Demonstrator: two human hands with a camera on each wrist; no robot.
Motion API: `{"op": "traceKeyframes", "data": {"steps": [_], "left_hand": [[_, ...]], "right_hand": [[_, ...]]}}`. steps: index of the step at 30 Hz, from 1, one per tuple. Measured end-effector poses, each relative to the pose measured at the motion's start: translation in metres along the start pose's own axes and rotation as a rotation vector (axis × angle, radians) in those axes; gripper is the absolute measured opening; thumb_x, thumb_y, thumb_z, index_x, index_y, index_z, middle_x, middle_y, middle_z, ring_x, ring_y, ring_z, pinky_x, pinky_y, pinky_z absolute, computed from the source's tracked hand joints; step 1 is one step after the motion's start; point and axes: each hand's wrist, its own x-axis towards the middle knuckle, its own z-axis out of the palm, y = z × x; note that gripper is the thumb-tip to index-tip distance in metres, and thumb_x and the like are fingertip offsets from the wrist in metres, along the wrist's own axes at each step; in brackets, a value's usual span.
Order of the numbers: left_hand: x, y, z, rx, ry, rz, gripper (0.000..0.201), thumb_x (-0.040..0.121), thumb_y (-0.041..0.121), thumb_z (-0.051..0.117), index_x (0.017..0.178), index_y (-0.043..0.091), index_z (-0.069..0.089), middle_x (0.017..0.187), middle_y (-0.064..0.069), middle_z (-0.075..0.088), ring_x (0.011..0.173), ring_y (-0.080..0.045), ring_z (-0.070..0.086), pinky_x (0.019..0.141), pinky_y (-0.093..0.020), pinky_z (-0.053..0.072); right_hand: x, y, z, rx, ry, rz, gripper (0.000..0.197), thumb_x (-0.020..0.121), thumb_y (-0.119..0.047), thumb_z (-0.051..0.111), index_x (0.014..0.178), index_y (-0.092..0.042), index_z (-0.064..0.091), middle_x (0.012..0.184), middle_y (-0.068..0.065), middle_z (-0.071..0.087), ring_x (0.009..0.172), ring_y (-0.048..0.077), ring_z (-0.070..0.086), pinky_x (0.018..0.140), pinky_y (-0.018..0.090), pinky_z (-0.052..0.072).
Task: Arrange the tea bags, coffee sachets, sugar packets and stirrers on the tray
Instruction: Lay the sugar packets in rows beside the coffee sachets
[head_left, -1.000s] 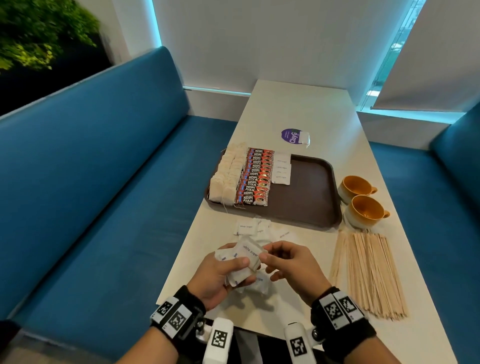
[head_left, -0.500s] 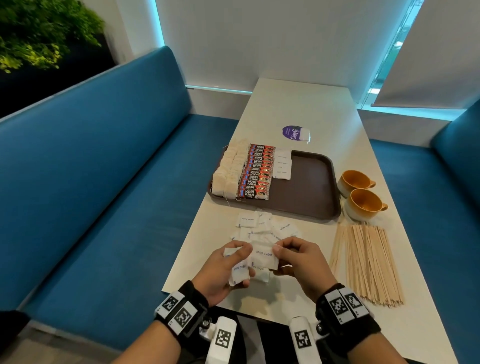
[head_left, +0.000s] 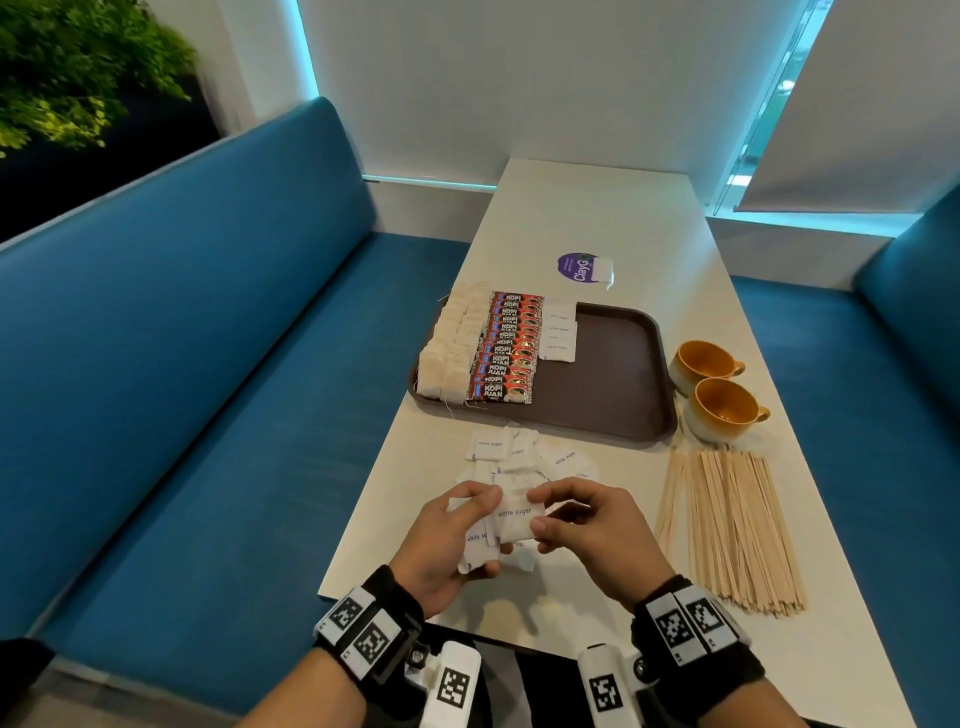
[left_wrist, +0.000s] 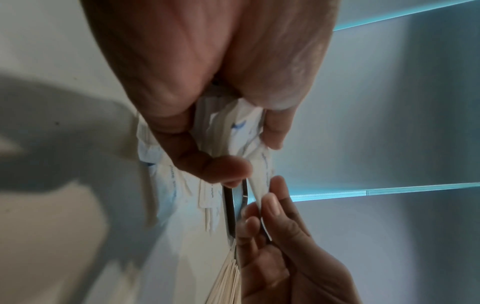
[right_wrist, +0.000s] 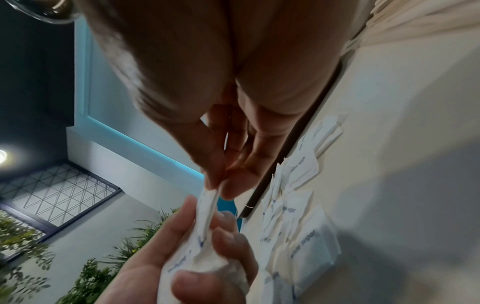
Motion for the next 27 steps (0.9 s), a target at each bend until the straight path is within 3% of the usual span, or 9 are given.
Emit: {"op": "traceKeyframes", "data": {"steps": [4, 8, 12, 14, 16, 18, 20, 23, 27], "left_hand": [[0.003, 0.002, -0.002, -0.066, 0.055, -0.040, 0.024, 0.097, 0.035, 0.065, 0.104, 0.012, 0.066, 0.097, -0.020, 0.071, 0.067, -0.027, 0.061, 0.048, -0.028, 0.044], [0.002, 0.000, -0.013, -0.173, 0.088, -0.113, 0.045, 0.091, 0.051, 0.067, 0.104, 0.008, 0.061, 0.081, -0.014, 0.058, 0.064, -0.028, 0.056, 0.051, -0.029, 0.039], [0.002, -0.003, -0.027, -0.167, 0.115, -0.168, 0.058, 0.090, 0.059, 0.063, 0.109, 0.004, 0.063, 0.088, -0.019, 0.062, 0.070, -0.033, 0.061, 0.047, -0.029, 0.043], [0.003, -0.002, -0.030, -0.130, 0.082, -0.199, 0.051, 0.089, 0.052, 0.070, 0.109, 0.005, 0.065, 0.090, -0.020, 0.065, 0.074, -0.037, 0.064, 0.048, -0.031, 0.048], [0.004, 0.000, -0.030, -0.085, 0.016, -0.217, 0.046, 0.080, 0.029, 0.083, 0.114, 0.005, 0.063, 0.093, -0.021, 0.067, 0.079, -0.040, 0.067, 0.050, -0.035, 0.055], [0.007, 0.002, -0.028, -0.065, -0.044, -0.226, 0.053, 0.070, 0.007, 0.081, 0.119, 0.002, 0.060, 0.097, -0.024, 0.068, 0.086, -0.046, 0.069, 0.058, -0.044, 0.060], [0.013, 0.002, -0.025, -0.100, -0.086, -0.214, 0.052, 0.069, -0.004, 0.073, 0.119, 0.002, 0.058, 0.101, -0.027, 0.067, 0.092, -0.051, 0.068, 0.066, -0.051, 0.062], [0.025, 0.005, -0.019, -0.125, -0.110, -0.185, 0.054, 0.070, -0.010, 0.069, 0.121, 0.001, 0.056, 0.105, -0.029, 0.066, 0.098, -0.054, 0.066, 0.071, -0.054, 0.062], [0.037, 0.014, -0.019, -0.212, -0.125, -0.177, 0.059, 0.067, -0.006, 0.069, 0.125, 0.000, 0.059, 0.109, -0.030, 0.066, 0.099, -0.053, 0.067, 0.069, -0.052, 0.063]], "right_hand": [[0.004, 0.002, -0.003, 0.021, 0.034, 0.029, 0.030, 0.078, 0.008, 0.080, 0.103, -0.009, 0.078, 0.087, 0.011, 0.077, 0.066, 0.028, 0.072, 0.069, 0.029, 0.059], [0.009, 0.004, -0.013, 0.091, 0.102, 0.058, 0.032, 0.078, 0.010, 0.079, 0.105, -0.008, 0.077, 0.096, 0.016, 0.074, 0.070, 0.033, 0.074, 0.072, 0.032, 0.062], [0.014, 0.004, -0.022, 0.163, 0.149, 0.060, 0.028, 0.080, 0.013, 0.075, 0.104, -0.003, 0.076, 0.094, 0.018, 0.068, 0.072, 0.033, 0.074, 0.068, 0.028, 0.062], [0.020, 0.006, -0.026, 0.194, 0.157, 0.069, 0.025, 0.081, 0.013, 0.075, 0.103, 0.000, 0.076, 0.089, 0.017, 0.067, 0.074, 0.031, 0.073, 0.069, 0.031, 0.063], [0.028, 0.007, -0.031, 0.208, 0.172, 0.078, 0.025, 0.081, 0.013, 0.075, 0.102, 0.000, 0.077, 0.088, 0.015, 0.067, 0.075, 0.031, 0.074, 0.071, 0.034, 0.063], [0.038, 0.006, -0.036, 0.205, 0.205, 0.085, 0.024, 0.081, 0.013, 0.075, 0.101, 0.000, 0.076, 0.088, 0.016, 0.067, 0.074, 0.033, 0.074, 0.072, 0.035, 0.064], [0.051, 0.001, -0.043, 0.196, 0.242, 0.089, 0.023, 0.081, 0.013, 0.074, 0.101, 0.000, 0.075, 0.093, 0.022, 0.069, 0.077, 0.037, 0.075, 0.072, 0.035, 0.064], [0.076, -0.011, -0.056, 0.182, 0.281, 0.098, 0.020, 0.083, 0.010, 0.074, 0.100, 0.000, 0.074, 0.100, 0.026, 0.070, 0.083, 0.038, 0.076, 0.071, 0.033, 0.064], [0.123, -0.025, -0.072, 0.174, 0.290, 0.135, 0.021, 0.083, 0.007, 0.074, 0.102, -0.002, 0.074, 0.104, 0.017, 0.072, 0.085, 0.031, 0.077, 0.072, 0.032, 0.064]]}}
